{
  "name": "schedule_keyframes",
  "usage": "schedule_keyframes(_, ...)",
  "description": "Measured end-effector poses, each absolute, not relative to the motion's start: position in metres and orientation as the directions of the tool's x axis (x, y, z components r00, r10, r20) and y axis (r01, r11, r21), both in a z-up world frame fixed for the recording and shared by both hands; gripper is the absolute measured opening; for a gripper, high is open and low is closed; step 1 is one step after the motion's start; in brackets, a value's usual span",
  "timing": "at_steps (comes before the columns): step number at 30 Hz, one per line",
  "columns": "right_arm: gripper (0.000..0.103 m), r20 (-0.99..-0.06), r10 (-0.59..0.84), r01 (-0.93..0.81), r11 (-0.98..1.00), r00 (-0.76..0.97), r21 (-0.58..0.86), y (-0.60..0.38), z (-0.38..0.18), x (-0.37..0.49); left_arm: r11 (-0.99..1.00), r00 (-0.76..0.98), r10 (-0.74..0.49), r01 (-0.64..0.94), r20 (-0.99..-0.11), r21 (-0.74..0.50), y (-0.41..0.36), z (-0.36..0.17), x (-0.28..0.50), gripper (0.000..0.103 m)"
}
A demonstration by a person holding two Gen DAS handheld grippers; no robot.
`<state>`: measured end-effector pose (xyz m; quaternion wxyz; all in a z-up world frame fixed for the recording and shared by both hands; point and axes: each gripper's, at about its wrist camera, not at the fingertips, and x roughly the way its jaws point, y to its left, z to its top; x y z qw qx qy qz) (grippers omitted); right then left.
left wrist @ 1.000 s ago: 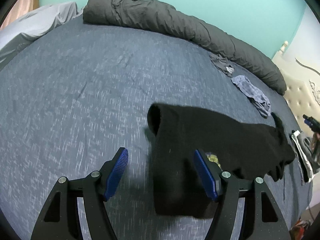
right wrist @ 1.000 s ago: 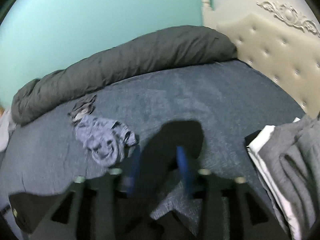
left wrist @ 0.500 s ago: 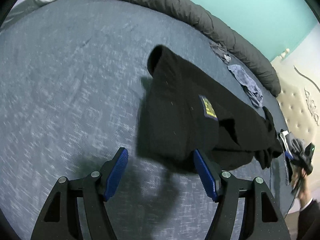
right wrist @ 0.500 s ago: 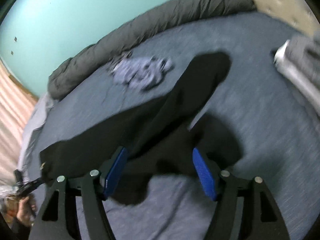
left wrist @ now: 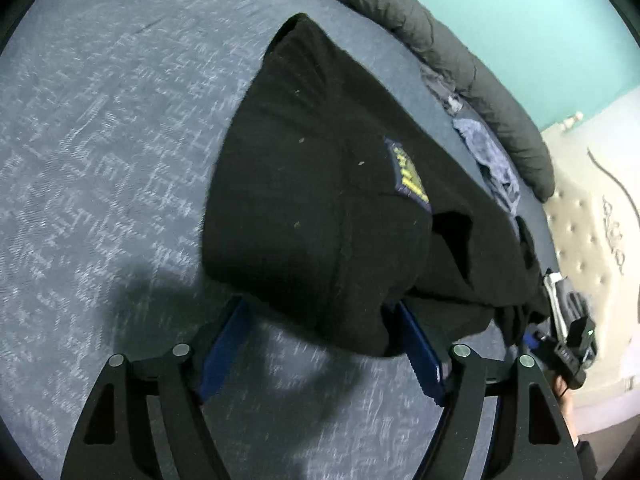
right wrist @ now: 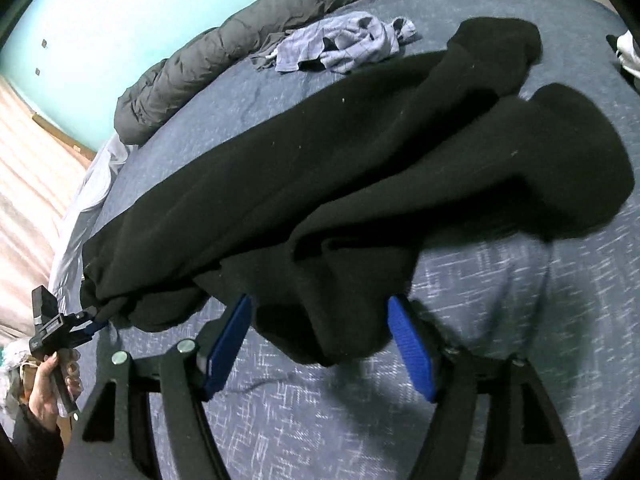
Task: Fold clothes
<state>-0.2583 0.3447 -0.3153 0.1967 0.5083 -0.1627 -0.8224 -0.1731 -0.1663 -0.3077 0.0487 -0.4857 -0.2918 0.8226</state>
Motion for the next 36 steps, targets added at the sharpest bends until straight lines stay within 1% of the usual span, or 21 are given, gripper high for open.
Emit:
schedule_keyframes(1, 0.071, -0.771, -0.493, 0.155, -0.867, -0.404, 0.473, 0.344, -0.318, -0.261, -0.828, -0.528, 0.364, 0.194, -0.767, -0.526, -0.163, -0.308, -0.175, 0.07)
schedule_keyframes(2, 0.07, -0.766, -0.5, 0.151, -0.862, -0.404, 0.483, 0.345, -0.32, -0.263, -0.832, -0.528, 0.362, 0.189, -0.768, -0.522, -0.161, -0.309, -0.177, 0.056)
schedule_keyframes(3, 0.067, -0.759, -0.507, 0.144, -0.857, -0.409, 0.495, 0.347, -0.322, -0.264, -0.836, -0.526, 0.357, 0.189, -0.772, -0.516, -0.16, -0.31, -0.179, 0.05)
schedule_keyframes(5, 0.034, -0.744, -0.519, 0.126, -0.846, -0.421, 0.519, 0.353, -0.324, -0.266, -0.838, -0.529, 0.349, 0.192, -0.773, -0.51, -0.16, -0.31, -0.182, 0.035)
schedule_keyframes(6, 0.028, -0.746, -0.515, 0.116, -0.847, -0.423, 0.519, 0.355, -0.325, -0.267, -0.838, -0.536, 0.347, 0.192, -0.77, -0.511, -0.161, -0.309, -0.183, 0.026)
schedule_keyframes(7, 0.015, -0.75, -0.507, 0.107, -0.851, -0.425, 0.514, 0.357, -0.326, -0.268, -0.837, -0.543, 0.346, 0.19, -0.765, -0.513, -0.162, -0.306, -0.183, 0.023)
schedule_keyframes(8, 0.011, -0.751, -0.503, 0.103, -0.852, -0.428, 0.513, 0.358, -0.325, -0.268, -0.836, -0.553, 0.345, 0.186, -0.759, -0.516, -0.164, -0.301, -0.183, 0.02)
schedule_keyframes(11, 0.009, -0.73, -0.491, 0.105, -0.855, -0.475, 0.507, 0.366, -0.309, -0.265, -0.853, -0.577, 0.332, 0.155, -0.746, -0.499, -0.163, -0.278, -0.179, 0.016)
schedule_keyframes(17, 0.008, -0.671, -0.503, 0.135, -0.842, -0.545, 0.522, 0.385, -0.252, -0.257, -0.879, -0.618, 0.315, 0.095, -0.72, -0.466, -0.161, -0.218, -0.169, 0.012)
schedule_keyframes(21, 0.008, -0.644, -0.498, 0.167, -0.847, -0.581, 0.505, 0.395, -0.21, -0.244, -0.891, -0.642, 0.29, 0.089, -0.71, -0.445, -0.168, -0.179, -0.162, 0.009)
schedule_keyframes(26, 0.008, -0.606, -0.491, 0.18, -0.847, -0.625, 0.501, 0.417, -0.165, -0.224, -0.907, -0.658, 0.251, 0.096, -0.71, -0.409, -0.184, -0.133, -0.144, 0.007)
schedule_keyframes(32, 0.008, -0.593, -0.501, 0.225, -0.849, -0.631, 0.478, 0.435, -0.121, -0.193, -0.908, -0.662, 0.244, 0.101, -0.708, -0.407, -0.198, -0.108, -0.121, 0.007)
schedule_keyframes(36, 0.008, -0.63, -0.505, 0.267, -0.859, -0.59, 0.438, 0.433, -0.115, -0.176, -0.911, -0.648, 0.241, 0.106, -0.723, -0.398, -0.198, -0.111, -0.109, 0.007)
